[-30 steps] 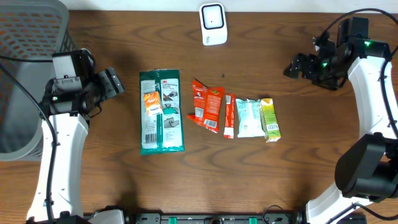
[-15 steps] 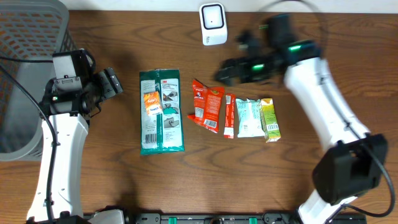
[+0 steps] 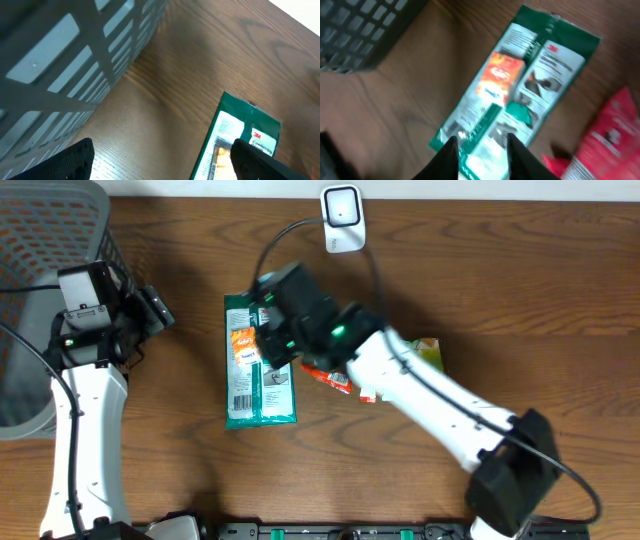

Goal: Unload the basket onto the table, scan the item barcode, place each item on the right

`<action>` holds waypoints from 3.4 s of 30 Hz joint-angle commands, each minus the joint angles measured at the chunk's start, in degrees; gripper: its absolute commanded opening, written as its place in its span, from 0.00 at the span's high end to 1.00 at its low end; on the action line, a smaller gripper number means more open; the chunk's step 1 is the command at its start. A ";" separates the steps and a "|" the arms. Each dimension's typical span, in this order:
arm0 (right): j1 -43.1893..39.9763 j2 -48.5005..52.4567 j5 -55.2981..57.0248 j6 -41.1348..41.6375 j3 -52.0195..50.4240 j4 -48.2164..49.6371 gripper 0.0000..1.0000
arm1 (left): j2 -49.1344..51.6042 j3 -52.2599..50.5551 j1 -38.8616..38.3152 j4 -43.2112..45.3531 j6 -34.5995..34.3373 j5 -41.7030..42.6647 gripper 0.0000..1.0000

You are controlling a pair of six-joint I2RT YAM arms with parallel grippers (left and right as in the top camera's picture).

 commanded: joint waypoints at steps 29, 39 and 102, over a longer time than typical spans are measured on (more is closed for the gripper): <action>0.04 19.26 17.70 5.27 -0.02 14.21 0.99 | -0.94 0.79 1.20 -0.37 -0.74 -1.60 0.12; -3.91 19.32 14.03 5.35 0.00 9.79 0.96 | -0.94 0.79 1.20 -0.37 -0.74 -1.60 0.12; -7.98 22.80 1.20 6.16 6.05 4.70 0.98 | -0.94 0.79 1.20 -0.37 -0.74 -1.57 0.12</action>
